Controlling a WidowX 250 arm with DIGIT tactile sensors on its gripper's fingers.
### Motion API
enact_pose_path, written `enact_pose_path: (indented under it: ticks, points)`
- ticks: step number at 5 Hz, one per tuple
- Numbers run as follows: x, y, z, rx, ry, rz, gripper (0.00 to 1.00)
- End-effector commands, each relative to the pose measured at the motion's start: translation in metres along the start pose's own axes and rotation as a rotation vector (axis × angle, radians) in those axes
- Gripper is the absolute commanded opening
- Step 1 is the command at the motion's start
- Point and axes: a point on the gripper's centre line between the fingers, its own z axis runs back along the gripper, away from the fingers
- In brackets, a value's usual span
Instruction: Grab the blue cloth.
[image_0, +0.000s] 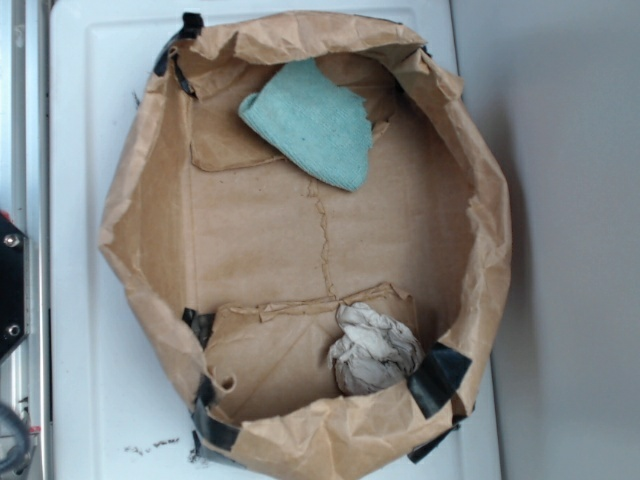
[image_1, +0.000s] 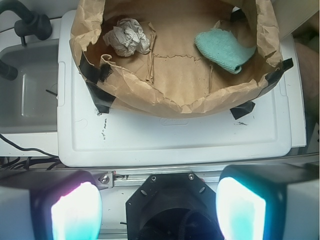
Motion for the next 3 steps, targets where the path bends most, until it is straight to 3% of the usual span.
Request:
enact_pose_path:
  ticks: [1,2,3]
  points:
    - [0.000,0.000,0.000,0.000,0.000,0.000,1.00]
    - [0.050,0.004,-0.005,0.025,-0.001,-0.130,1.00]
    - [0.099,0.009,-0.017,0.079,-0.070,-0.233,1.00]
